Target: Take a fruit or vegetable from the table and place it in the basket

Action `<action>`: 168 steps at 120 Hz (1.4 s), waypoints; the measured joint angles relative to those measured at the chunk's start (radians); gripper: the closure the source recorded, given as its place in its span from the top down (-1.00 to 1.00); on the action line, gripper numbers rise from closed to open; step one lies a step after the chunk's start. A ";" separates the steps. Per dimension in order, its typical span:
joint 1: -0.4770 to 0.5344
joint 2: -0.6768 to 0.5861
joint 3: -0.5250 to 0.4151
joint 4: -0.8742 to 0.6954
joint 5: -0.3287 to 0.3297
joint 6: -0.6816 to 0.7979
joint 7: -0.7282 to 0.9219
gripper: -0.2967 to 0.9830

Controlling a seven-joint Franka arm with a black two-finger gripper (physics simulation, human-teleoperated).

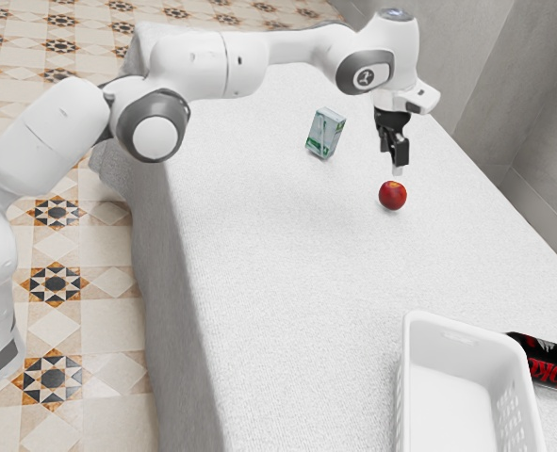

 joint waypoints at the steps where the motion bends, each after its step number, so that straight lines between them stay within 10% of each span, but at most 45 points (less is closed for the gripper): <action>1: 0.000 0.003 0.000 0.000 0.000 0.005 0.001 0.54; 168: 0.039 0.192 -0.010 0.032 -0.042 0.357 0.071 0.54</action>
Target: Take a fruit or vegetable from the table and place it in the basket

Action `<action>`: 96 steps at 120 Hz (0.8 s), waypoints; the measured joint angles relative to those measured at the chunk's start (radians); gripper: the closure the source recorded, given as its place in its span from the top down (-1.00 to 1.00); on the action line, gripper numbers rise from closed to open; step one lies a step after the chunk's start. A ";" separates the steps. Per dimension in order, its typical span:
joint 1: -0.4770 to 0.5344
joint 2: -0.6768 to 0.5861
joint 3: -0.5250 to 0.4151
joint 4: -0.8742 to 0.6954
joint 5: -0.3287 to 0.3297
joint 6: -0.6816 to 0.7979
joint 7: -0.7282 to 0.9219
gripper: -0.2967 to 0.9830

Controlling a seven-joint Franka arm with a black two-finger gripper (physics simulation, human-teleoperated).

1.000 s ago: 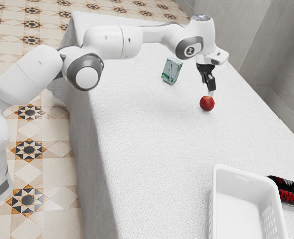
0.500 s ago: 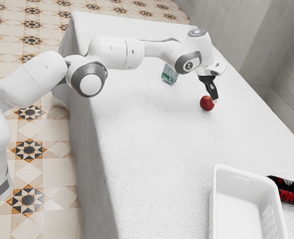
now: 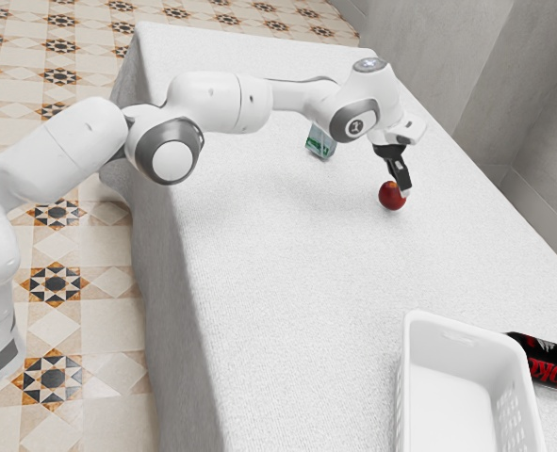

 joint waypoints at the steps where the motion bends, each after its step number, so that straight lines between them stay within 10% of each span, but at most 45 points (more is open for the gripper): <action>1: 0.000 0.000 0.000 -0.001 -0.001 0.000 0.000 0.54; 96: 0.000 0.004 0.018 -0.020 -0.054 0.002 0.012 0.54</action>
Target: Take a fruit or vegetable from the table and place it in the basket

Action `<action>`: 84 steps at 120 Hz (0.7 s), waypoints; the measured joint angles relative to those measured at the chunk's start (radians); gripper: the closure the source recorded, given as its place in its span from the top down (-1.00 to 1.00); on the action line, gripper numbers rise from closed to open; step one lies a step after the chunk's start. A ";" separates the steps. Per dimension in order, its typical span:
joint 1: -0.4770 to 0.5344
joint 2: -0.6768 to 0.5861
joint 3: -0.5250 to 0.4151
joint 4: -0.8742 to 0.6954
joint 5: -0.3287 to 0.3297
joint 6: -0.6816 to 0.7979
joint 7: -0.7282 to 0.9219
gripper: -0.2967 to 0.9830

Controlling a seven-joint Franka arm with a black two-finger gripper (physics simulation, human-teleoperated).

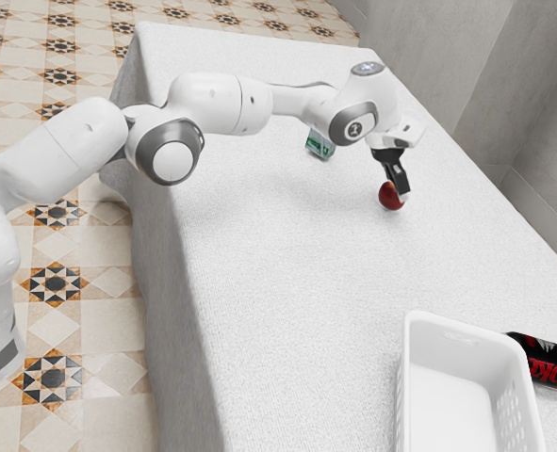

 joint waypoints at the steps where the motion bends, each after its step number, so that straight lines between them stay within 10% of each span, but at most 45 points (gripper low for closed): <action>1: 0.000 0.000 0.001 -0.001 -0.001 0.000 0.000 0.54; 84: 0.000 0.036 0.000 0.007 -0.015 0.016 0.010 0.54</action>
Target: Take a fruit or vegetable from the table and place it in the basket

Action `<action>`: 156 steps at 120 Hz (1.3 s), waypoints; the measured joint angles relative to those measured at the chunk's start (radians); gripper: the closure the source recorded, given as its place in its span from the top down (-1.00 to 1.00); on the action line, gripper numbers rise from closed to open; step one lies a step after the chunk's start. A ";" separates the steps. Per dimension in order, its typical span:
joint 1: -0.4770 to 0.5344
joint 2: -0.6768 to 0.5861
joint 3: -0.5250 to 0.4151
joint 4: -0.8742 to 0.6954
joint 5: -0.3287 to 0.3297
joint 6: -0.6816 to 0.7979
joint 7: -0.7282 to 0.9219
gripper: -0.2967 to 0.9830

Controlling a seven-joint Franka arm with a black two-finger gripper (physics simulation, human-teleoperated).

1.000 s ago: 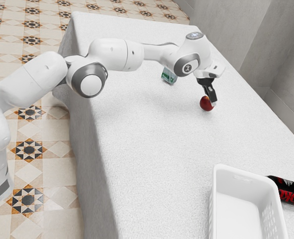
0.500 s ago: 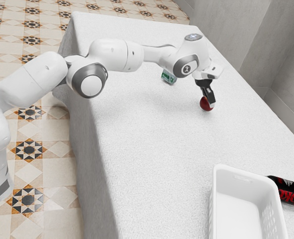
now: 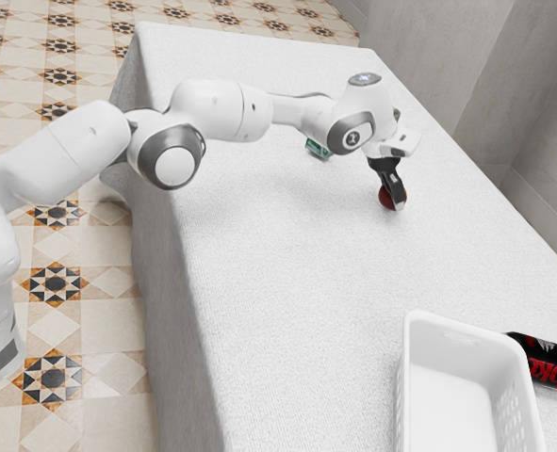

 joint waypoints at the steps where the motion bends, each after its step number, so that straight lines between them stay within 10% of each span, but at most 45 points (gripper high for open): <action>1: 0.000 0.000 0.000 0.000 0.000 0.001 0.000 0.54; 66: -0.017 -0.040 -0.003 -0.002 0.018 0.025 -0.007 0.01; 103: -0.431 -0.100 -0.050 0.176 0.089 0.048 -0.011 -0.07; 156: -0.603 -0.029 -0.115 0.102 0.113 0.155 -0.030 -0.08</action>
